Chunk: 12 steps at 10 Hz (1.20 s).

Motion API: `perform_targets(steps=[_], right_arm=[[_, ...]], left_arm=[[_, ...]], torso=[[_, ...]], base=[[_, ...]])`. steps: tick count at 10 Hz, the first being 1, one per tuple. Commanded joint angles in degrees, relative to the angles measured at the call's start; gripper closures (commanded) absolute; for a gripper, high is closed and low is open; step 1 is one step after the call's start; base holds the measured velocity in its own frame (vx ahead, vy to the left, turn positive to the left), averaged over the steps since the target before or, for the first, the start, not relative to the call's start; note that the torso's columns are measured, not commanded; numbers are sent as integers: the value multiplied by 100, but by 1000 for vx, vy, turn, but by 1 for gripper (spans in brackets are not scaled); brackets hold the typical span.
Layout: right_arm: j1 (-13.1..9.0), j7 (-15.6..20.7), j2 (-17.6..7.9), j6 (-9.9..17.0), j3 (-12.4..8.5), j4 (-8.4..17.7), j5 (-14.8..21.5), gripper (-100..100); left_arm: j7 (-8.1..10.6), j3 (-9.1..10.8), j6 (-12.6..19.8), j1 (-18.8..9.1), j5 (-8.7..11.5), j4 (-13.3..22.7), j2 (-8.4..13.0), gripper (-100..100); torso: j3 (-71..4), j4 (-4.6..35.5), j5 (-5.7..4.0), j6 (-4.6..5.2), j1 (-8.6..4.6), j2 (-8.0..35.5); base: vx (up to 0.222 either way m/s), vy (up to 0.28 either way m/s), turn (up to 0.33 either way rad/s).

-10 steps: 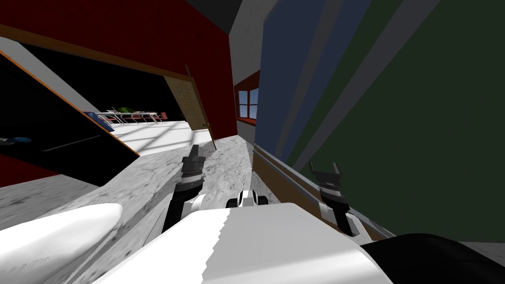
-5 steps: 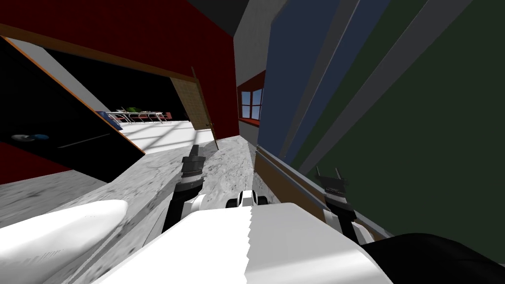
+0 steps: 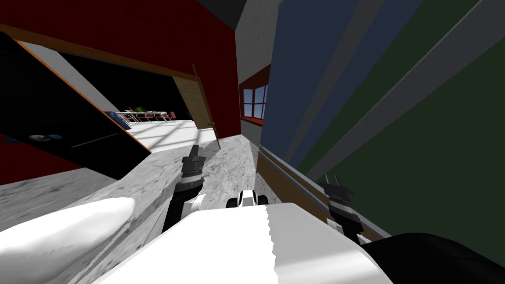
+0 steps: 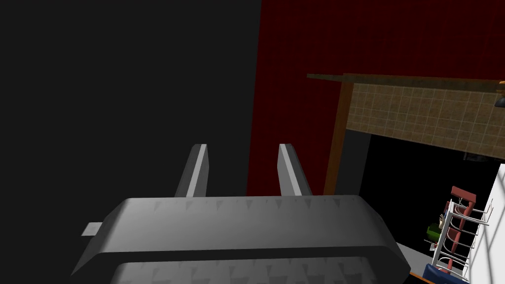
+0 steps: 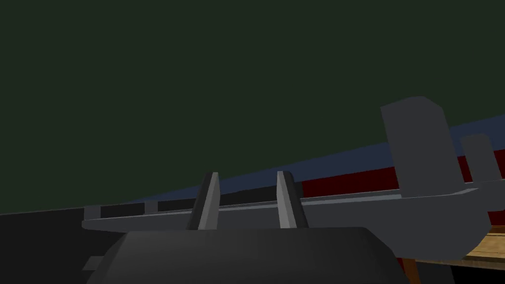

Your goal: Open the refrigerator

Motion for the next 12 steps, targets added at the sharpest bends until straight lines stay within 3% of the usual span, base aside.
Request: perform_targets(steps=[1,3,5,9,10,11,12], right_arm=[[12,402,284,-72,-177,382,129,-100],[25,512,426,-92,-247,476,160,-100],[46,666,736,-121,-345,609,204,-100],[56,728,965,-132,-387,663,223,-100],[56,728,965,-132,-387,663,223,-100],[67,697,839,-180,-515,563,140,-100],[118,578,684,-16,-604,402,93,-100]], left_arm=[[0,0,0,0,0,0,0,0],[0,0,0,0,0,0,0,0],[0,0,0,-1,0,0,0,0],[0,0,0,-1,0,0,0,0],[0,0,0,-1,0,0,0,0],[0,0,0,-1,0,0,0,0],[0,0,0,0,0,0,0,0]], torso=[[13,7,5,8,17,20],[28,3,-18,11,23,28],[44,6,-33,15,12,46],[31,-19,-92,-5,-34,-4],[31,-18,-90,-3,-30,-4],[31,-16,-86,-5,-27,-2],[30,2,-42,17,-23,23]], base=[[60,31,45],[49,40,41],[24,9,21],[1,8,6],[1,5,-5],[-15,2,-41],[14,31,-53]])
